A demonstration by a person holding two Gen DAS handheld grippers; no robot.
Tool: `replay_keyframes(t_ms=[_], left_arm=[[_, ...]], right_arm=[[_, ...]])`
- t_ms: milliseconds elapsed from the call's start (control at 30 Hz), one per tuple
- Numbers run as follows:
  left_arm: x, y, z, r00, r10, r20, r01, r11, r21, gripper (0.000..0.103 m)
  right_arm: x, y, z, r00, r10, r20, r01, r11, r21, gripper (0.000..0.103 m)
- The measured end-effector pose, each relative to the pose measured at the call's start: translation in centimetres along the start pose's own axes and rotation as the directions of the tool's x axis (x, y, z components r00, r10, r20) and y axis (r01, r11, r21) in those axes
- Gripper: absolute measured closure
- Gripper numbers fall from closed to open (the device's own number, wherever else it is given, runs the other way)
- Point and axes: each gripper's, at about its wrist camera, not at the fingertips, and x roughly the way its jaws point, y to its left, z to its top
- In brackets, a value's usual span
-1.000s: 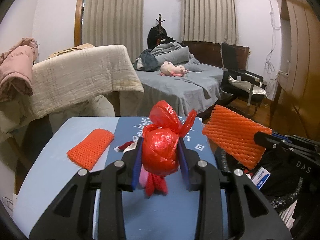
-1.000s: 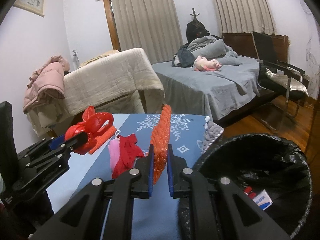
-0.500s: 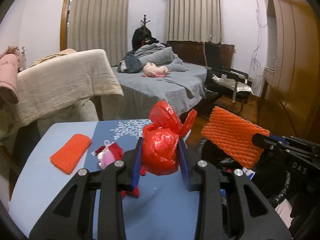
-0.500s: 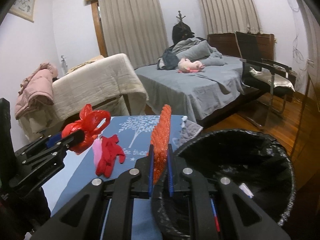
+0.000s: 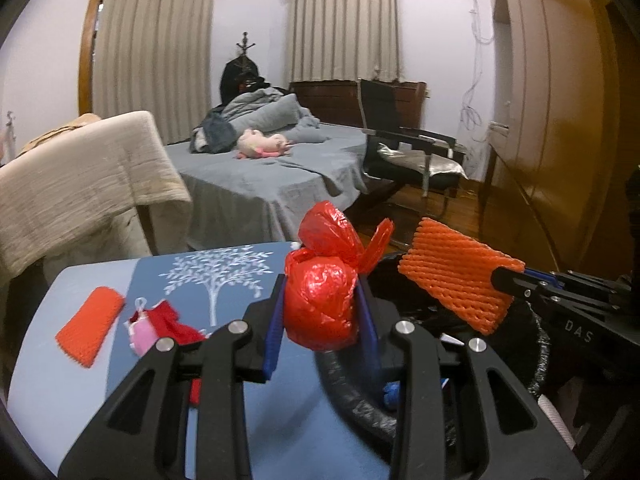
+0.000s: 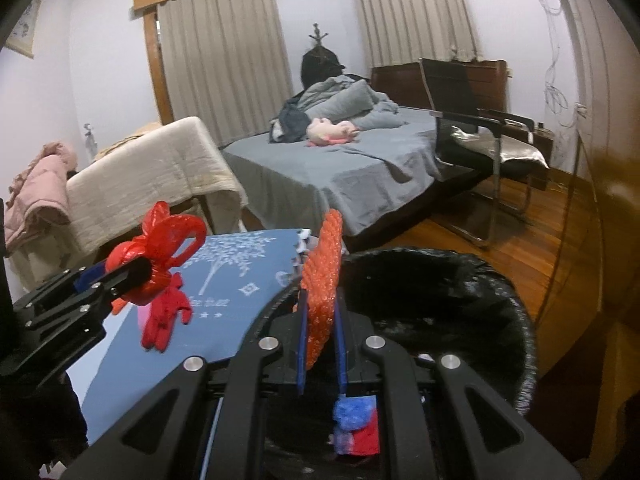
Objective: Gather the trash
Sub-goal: 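Carry the mesh sleeve and red bag over the bin and release both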
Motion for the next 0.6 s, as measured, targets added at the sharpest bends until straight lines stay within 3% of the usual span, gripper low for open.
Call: replay_keyframes(t_ms=[400,600], left_arm=[[5.2,-4.5,-0.9,0.990,-0.122,-0.075,0.125,0.991,0.043,0.070],[7.4,-6.1,-1.4,0.983,-0.150,-0.103,0.157,0.986,0.061,0.070]], right_arm=[[0.8,-5.3,-1.3,0.994,-0.105,-0.037,0.107,0.993,0.050,0.091],[1.4,-7.6,-1.7,0.988,-0.140,-0.060,0.144,0.987,0.068,0.091]])
